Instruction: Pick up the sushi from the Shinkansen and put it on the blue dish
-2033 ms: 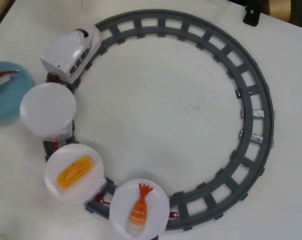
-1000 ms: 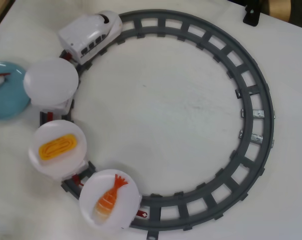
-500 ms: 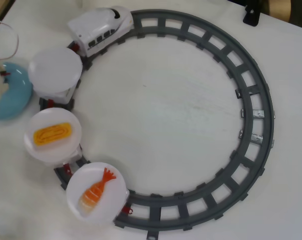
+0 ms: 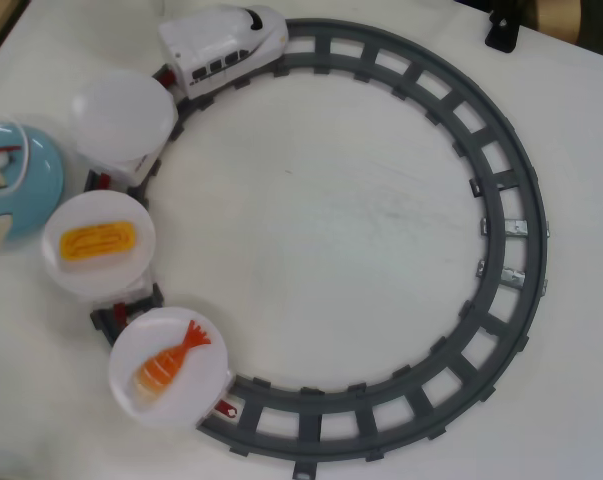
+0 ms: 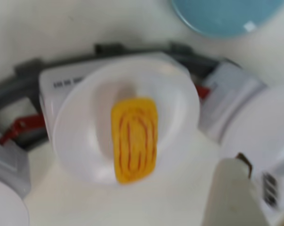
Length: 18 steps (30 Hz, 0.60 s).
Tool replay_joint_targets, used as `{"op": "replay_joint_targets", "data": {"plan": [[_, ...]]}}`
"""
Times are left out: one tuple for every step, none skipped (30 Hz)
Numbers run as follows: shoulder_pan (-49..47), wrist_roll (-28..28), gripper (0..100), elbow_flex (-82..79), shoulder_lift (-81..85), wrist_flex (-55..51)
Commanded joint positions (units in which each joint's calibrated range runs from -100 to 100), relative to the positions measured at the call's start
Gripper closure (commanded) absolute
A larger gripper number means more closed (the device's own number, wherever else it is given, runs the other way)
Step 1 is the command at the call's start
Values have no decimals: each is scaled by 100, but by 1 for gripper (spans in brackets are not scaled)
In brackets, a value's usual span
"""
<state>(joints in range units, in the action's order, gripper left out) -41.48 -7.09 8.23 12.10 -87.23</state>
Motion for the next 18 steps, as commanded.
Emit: {"op": "replay_joint_targets", "data": {"plan": [[134,50,89,-1734,1589,1084],[169,50,89,-2284,1962,1423],[213,50,89,-2816,2336,1755],[248,55,89,-3312,2684,2086],[283,55,89,-3790,3024,2391],[319,55,89,-4223,3356,2689],[380,55,89,-4629,3671,2960],[442,76,89,-4998,3987,3207],[512,144,89,-5305,4285,3419],[609,222,89,-5603,4584,3606],[706,296,89,-5855,4874,3759],[794,358,89,-6116,5156,3886],[856,405,89,-6369,5447,4014],[917,442,89,-6612,5712,4132],[970,463,89,-6856,5969,4260],[1023,468,89,-7081,6218,4345],[1076,468,89,-7289,6467,4396],[1120,468,89,-7451,6683,4404]]}}
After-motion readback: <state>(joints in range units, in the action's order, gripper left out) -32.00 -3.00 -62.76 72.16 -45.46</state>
